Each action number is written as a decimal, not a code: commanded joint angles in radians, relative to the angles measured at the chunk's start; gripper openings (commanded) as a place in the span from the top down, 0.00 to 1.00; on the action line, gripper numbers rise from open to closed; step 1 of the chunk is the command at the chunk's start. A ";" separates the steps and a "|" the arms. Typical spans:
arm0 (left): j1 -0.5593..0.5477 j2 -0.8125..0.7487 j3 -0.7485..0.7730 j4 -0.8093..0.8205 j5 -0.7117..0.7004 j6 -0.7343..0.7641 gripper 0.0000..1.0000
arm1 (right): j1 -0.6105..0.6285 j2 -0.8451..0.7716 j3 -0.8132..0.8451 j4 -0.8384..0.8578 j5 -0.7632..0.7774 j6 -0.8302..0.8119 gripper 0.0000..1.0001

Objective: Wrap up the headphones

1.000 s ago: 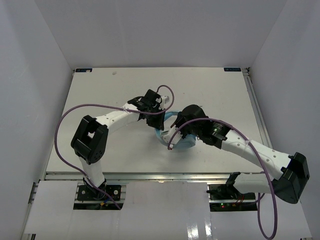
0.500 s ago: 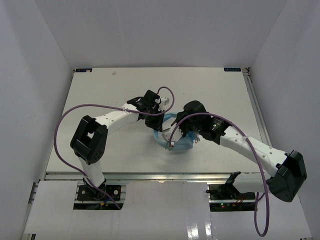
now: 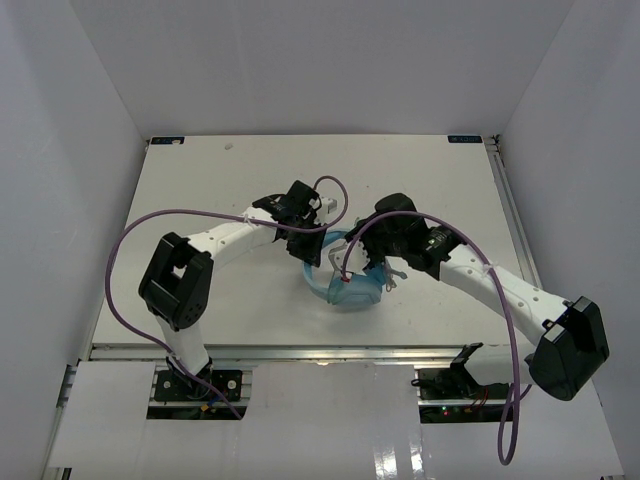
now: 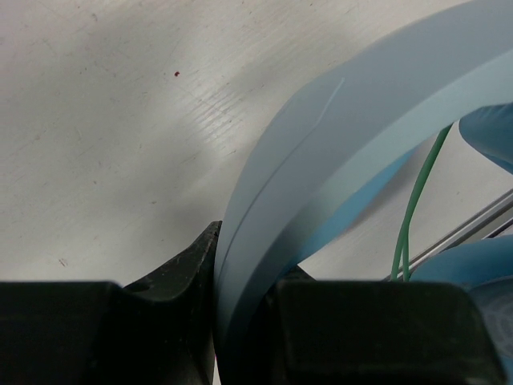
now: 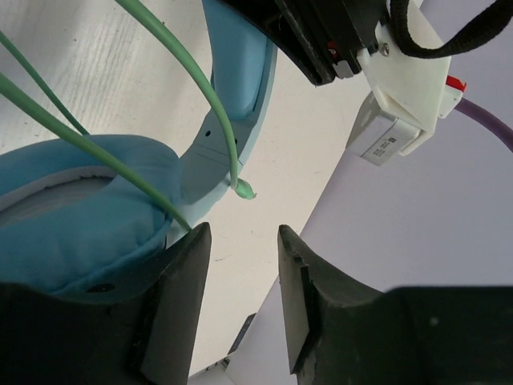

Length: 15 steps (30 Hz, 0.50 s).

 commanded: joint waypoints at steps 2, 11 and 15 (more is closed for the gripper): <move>0.025 -0.005 0.046 -0.038 -0.002 -0.029 1.00 | -0.022 -0.015 0.026 -0.001 -0.057 0.052 0.53; 0.095 0.035 0.075 -0.099 -0.065 -0.060 1.00 | -0.101 -0.025 0.141 -0.048 -0.138 0.173 0.46; 0.158 0.067 0.105 -0.115 -0.109 -0.068 1.00 | -0.132 -0.054 0.175 -0.053 -0.200 0.308 0.41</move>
